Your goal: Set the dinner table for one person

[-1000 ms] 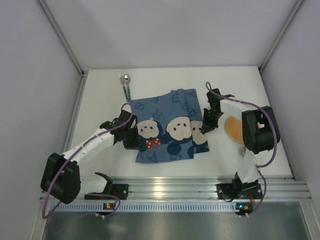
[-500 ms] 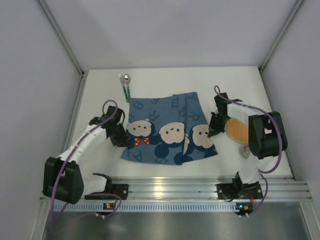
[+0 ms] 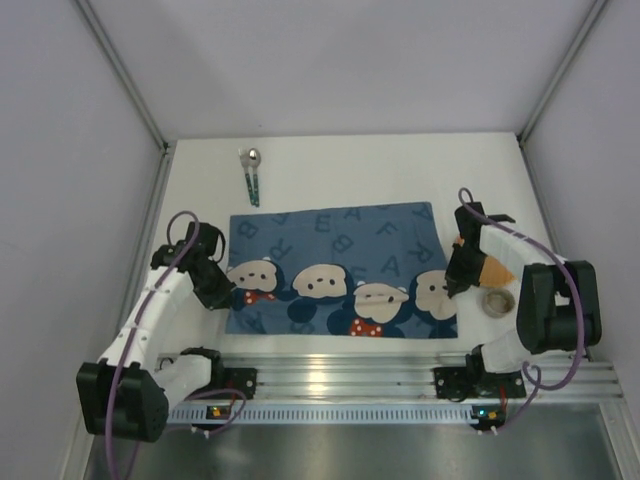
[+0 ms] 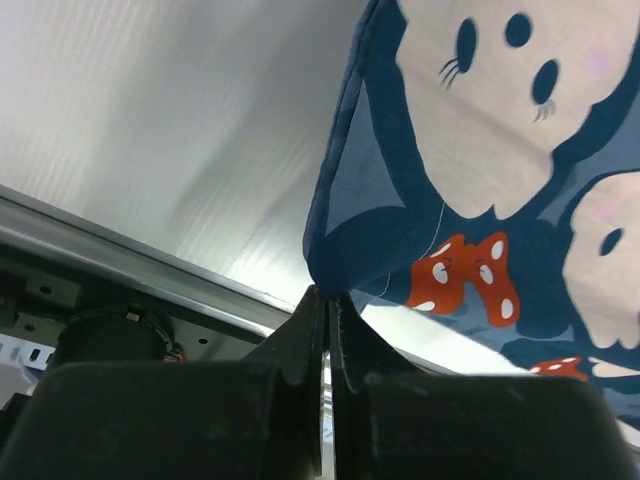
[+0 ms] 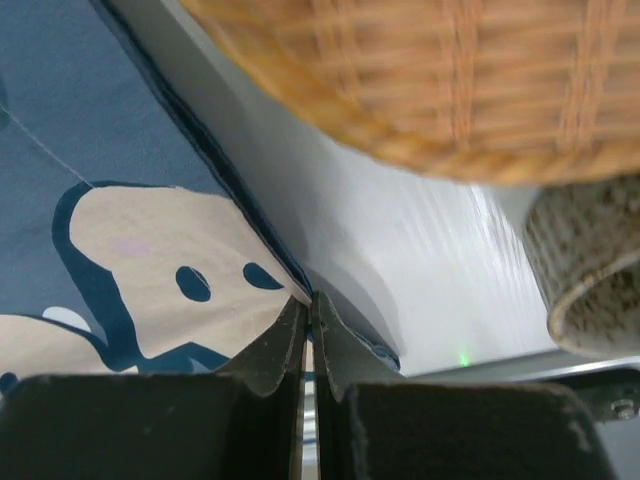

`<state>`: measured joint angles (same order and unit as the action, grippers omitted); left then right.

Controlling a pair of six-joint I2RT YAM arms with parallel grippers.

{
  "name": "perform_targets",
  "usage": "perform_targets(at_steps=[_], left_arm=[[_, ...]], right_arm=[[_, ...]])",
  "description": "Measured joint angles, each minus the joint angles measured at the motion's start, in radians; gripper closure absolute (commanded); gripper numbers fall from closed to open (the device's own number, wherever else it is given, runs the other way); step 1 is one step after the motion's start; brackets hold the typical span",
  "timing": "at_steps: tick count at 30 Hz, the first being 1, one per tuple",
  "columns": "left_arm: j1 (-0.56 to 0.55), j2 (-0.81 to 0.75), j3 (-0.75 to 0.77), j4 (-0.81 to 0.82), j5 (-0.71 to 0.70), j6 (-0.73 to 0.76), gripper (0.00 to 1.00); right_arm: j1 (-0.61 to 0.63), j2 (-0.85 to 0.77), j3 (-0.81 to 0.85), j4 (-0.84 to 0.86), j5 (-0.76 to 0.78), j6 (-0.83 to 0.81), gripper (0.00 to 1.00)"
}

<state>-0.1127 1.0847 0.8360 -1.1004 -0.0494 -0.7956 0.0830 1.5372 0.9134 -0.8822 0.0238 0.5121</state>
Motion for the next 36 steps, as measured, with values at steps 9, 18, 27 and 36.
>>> perform_targets(at_steps=[9, 18, 27, 36], left_arm=[[0.000, -0.012, -0.047, -0.016, 0.067, -0.006, 0.02], [0.000, 0.088, 0.236, -0.015, 0.034, 0.032, 0.02], [0.000, 0.625, 0.678, 0.114, -0.045, 0.096, 0.20], [0.000, 1.221, 1.328, 0.165, -0.182, 0.158, 0.19]], right_arm=[[0.009, -0.081, -0.047, -0.102, -0.016, 0.024, 0.05], [0.024, -0.092, 0.100, -0.189, -0.044, 0.012, 0.00], [0.054, -0.140, 0.267, -0.201, -0.129, -0.047, 0.00], [0.054, -0.143, 0.229, -0.182, -0.234, -0.146, 0.00]])
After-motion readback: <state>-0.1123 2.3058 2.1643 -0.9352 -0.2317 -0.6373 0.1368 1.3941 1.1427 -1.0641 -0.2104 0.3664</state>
